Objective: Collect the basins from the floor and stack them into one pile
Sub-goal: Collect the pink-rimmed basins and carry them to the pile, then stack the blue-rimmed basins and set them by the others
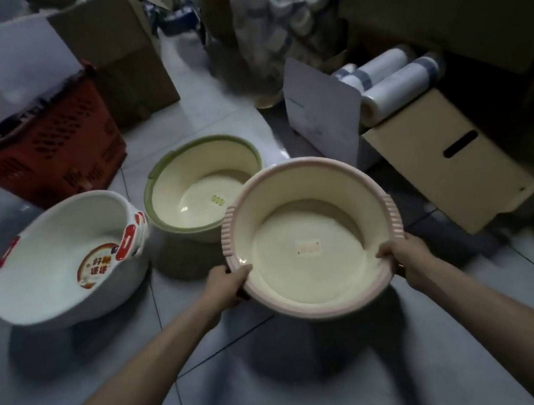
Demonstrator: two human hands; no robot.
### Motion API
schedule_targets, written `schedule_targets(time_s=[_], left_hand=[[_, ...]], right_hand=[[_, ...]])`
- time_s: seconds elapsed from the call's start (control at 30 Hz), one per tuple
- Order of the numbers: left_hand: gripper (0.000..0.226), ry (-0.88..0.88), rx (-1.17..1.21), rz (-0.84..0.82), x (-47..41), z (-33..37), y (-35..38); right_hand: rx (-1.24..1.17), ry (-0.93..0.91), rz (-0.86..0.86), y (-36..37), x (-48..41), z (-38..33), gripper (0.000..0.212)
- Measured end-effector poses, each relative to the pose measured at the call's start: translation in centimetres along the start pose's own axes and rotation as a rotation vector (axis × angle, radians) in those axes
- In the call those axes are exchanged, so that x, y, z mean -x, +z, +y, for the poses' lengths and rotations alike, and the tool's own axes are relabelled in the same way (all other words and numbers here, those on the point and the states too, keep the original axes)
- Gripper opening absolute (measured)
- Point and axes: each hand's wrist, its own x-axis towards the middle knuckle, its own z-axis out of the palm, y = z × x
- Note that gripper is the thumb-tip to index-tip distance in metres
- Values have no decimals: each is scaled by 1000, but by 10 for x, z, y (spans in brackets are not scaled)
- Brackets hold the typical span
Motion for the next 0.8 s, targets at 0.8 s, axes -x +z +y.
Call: schedule_targets(time_s=[0.8], left_hand=[[57,929,-857,-121,116,224,134]], right_hand=[[298,-396,162,-171,103,-36,68]])
